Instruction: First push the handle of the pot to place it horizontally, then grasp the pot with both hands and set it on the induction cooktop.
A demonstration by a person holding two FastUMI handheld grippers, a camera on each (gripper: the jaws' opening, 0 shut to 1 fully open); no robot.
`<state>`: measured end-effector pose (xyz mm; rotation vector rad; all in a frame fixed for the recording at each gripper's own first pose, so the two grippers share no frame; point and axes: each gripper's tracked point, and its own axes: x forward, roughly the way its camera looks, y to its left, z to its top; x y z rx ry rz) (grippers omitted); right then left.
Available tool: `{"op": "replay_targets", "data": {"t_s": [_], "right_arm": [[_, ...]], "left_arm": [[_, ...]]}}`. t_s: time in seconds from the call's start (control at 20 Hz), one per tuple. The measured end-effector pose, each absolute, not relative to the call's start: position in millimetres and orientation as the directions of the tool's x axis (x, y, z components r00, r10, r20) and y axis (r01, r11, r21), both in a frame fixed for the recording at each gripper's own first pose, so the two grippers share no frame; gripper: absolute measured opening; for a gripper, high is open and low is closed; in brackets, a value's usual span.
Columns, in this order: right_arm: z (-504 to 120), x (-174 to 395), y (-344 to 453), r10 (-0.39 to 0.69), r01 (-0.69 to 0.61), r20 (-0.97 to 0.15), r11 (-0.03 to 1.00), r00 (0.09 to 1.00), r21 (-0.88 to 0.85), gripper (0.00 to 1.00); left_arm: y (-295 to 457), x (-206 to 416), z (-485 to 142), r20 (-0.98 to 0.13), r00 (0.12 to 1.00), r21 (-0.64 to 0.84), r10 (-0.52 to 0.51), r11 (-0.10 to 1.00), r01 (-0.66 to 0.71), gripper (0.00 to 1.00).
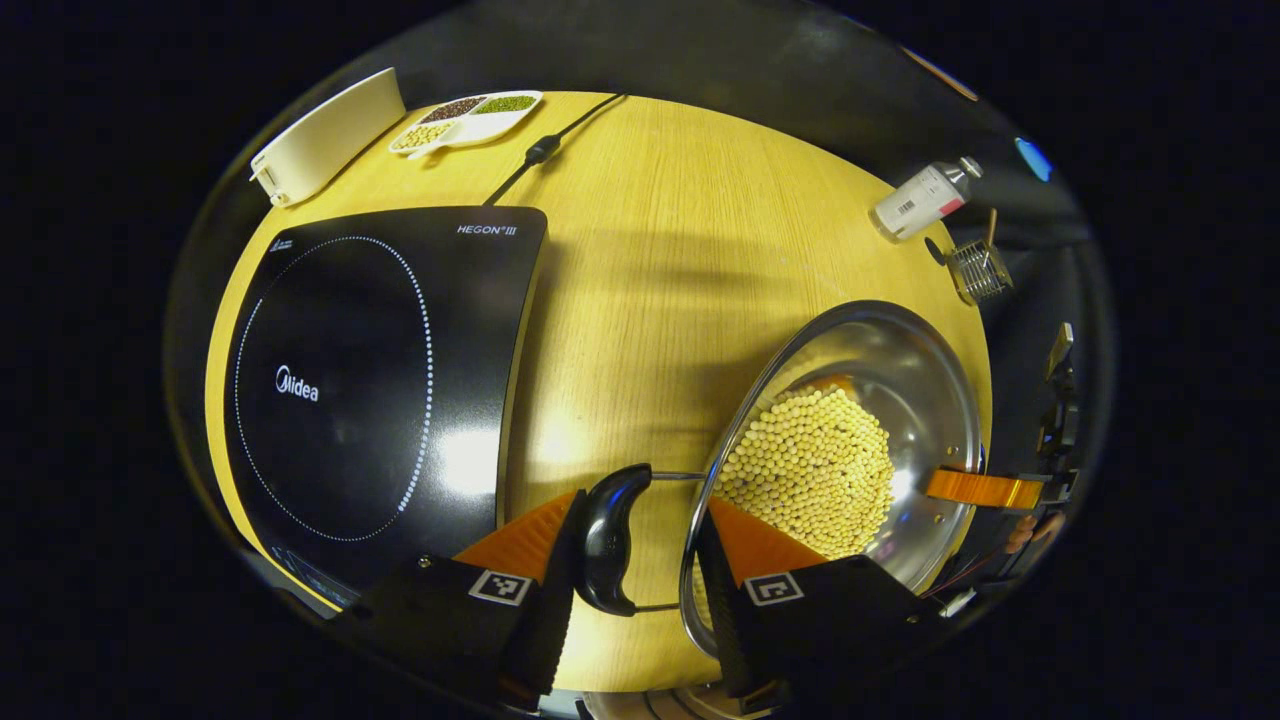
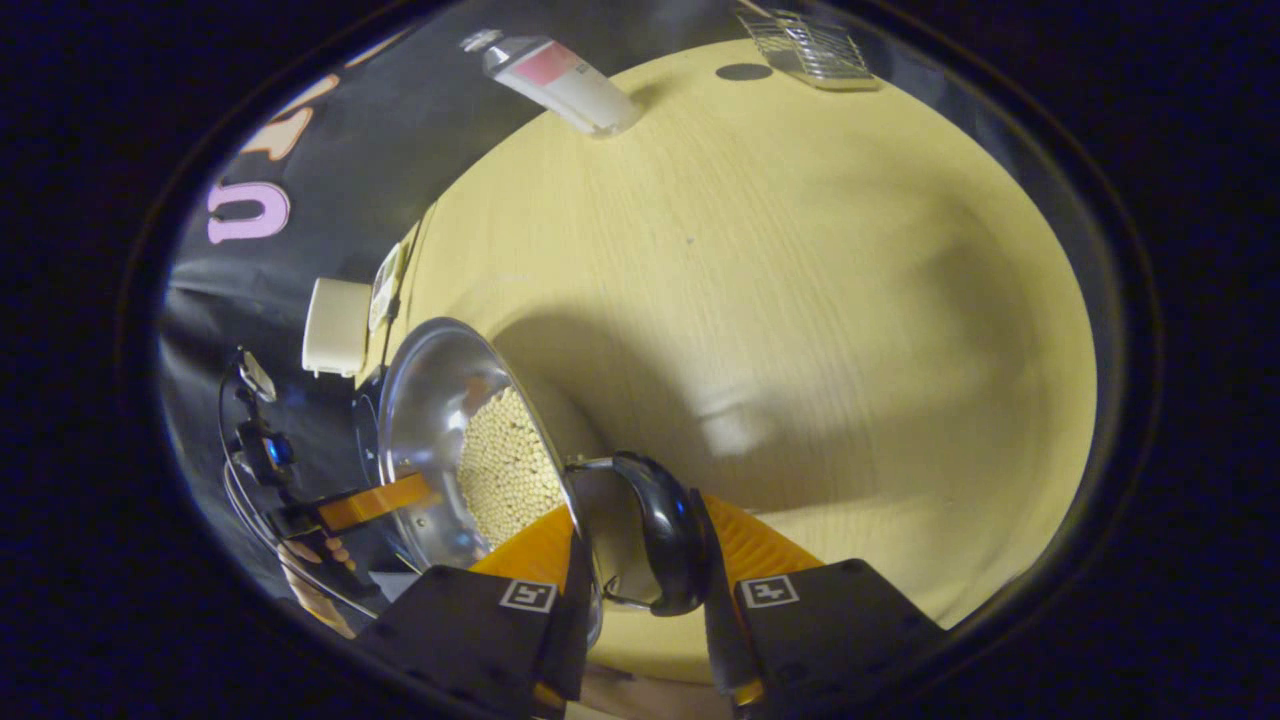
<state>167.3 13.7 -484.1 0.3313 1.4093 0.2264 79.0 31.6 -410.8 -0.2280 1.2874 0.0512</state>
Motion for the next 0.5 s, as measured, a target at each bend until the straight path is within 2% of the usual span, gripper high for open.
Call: {"op": "replay_targets", "data": {"t_s": [0.05,0.1,0.15,0.3,0.35,0.5], "right_arm": [[-481,164,10,0.341,0.037,-0.928,0.936,0.150,0.350,0.46],[-480,162,7,0.339,0.035,-0.929,0.937,0.151,0.347,0.52],[-476,159,4,0.337,0.034,-0.929,0.938,0.154,0.346,0.46],[-465,152,0,0.334,0.029,-0.927,0.939,0.168,0.343,0.46],[-460,146,-3,0.334,0.028,-0.926,0.939,0.173,0.344,0.52],[-449,132,-7,0.332,0.034,-0.926,0.939,0.183,0.343,0.52]], "left_arm": [[29,77,-408,-0.955,0.282,-0.142,-0.092,0.977,-0.162,0.63],[26,74,-405,-0.955,0.281,-0.144,-0.095,0.977,-0.160,0.63],[23,72,-402,-0.954,0.285,-0.148,-0.098,0.976,-0.160,0.62],[17,63,-393,-0.951,0.293,-0.155,-0.104,0.975,-0.157,0.62],[16,60,-389,-0.950,0.296,-0.155,-0.105,0.976,-0.154,0.62],[12,49,-378,-0.947,0.303,-0.156,-0.109,0.978,-0.136,0.62]]}}
